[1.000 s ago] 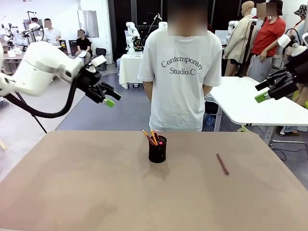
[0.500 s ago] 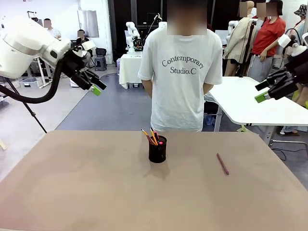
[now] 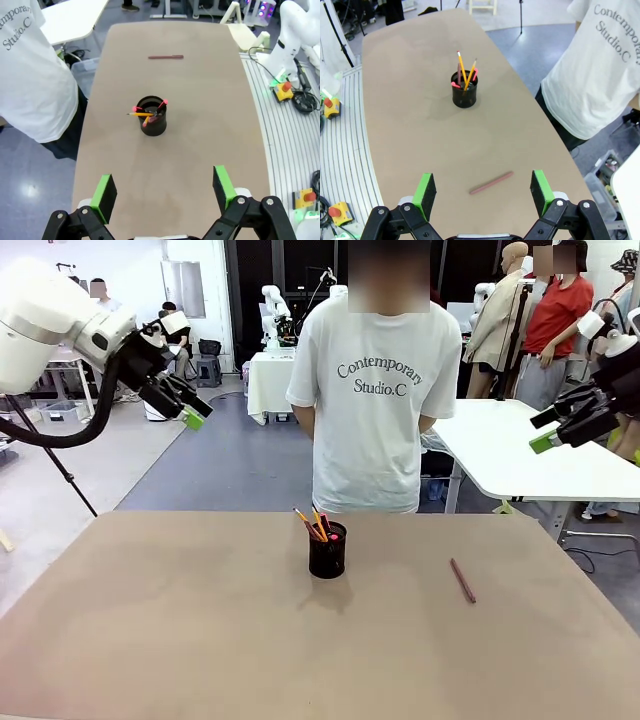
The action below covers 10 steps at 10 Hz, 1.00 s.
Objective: Place the pens into the pen holder.
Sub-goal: Pick up a writing instrument from the table and place it into the Pen holder.
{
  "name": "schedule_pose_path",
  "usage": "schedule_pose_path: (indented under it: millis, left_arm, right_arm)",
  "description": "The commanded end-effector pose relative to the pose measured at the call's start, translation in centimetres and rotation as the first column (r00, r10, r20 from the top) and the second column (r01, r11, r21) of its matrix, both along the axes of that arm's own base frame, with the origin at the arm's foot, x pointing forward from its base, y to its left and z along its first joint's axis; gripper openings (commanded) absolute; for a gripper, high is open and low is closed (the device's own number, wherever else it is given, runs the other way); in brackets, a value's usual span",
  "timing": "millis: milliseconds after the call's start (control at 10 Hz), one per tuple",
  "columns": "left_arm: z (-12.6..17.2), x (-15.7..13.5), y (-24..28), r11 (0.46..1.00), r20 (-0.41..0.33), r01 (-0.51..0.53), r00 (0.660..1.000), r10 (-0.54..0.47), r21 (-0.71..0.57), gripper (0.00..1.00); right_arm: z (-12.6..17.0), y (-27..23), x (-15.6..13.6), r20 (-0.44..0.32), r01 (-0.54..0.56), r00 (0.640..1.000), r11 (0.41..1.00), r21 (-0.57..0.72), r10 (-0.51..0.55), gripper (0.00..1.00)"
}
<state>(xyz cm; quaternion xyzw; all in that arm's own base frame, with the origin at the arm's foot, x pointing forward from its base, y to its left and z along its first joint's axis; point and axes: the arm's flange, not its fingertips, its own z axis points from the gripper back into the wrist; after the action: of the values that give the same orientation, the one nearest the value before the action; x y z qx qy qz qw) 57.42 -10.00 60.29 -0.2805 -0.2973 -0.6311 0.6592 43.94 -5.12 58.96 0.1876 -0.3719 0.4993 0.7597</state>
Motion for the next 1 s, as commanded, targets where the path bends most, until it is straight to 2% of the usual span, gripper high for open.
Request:
schedule_pose_path:
  millis: [0,900]
  left_arm:
    - [-0.37,0.13,-0.07,1.000,-0.016,0.005,1.000,-0.005,-0.002,1.00]
    - [-0.37,0.13,-0.07,1.000,-0.016,0.005,1.000,-0.005,-0.002,1.00]
  right_arm:
    - [0.13,0.15,0.05,0.012,-0.006,1.000,1.000,0.014,0.006,1.00]
    - [0.13,0.15,0.05,0.012,-0.006,1.000,1.000,0.014,0.006,1.00]
